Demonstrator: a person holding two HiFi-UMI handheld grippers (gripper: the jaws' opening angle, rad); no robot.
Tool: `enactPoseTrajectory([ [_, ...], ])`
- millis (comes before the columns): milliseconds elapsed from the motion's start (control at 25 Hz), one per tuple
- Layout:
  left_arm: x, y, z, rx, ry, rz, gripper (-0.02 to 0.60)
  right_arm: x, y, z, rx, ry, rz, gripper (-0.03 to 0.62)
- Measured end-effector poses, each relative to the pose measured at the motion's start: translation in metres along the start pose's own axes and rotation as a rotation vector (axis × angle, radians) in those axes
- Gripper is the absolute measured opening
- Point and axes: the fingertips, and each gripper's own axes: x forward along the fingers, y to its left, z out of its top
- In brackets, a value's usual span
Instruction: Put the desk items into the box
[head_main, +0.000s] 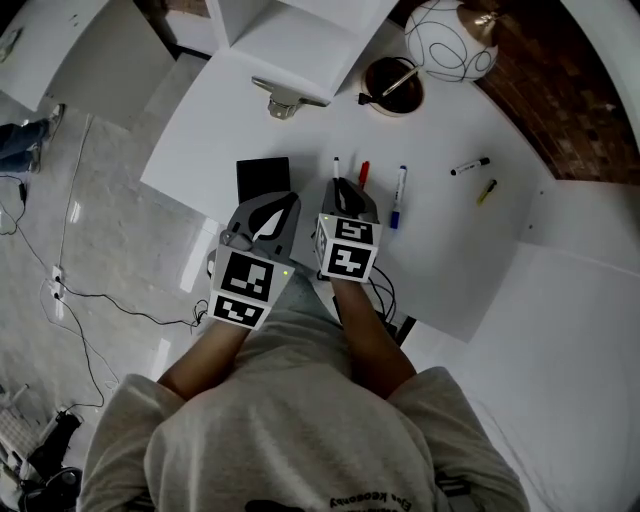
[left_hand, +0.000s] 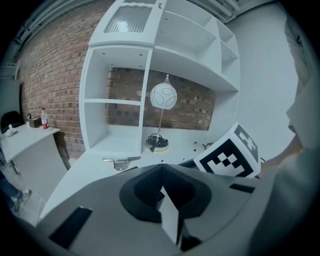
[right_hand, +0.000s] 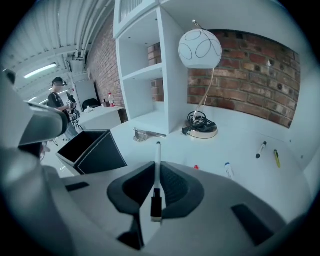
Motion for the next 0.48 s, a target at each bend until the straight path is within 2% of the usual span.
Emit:
enactPoseTrajectory([
  [480,-0.008,0.001,0.01,0.04,-0.027,0.004,0.005,-0.034,0.009,0.044,-0.087,-0.216,-0.037,0.048],
])
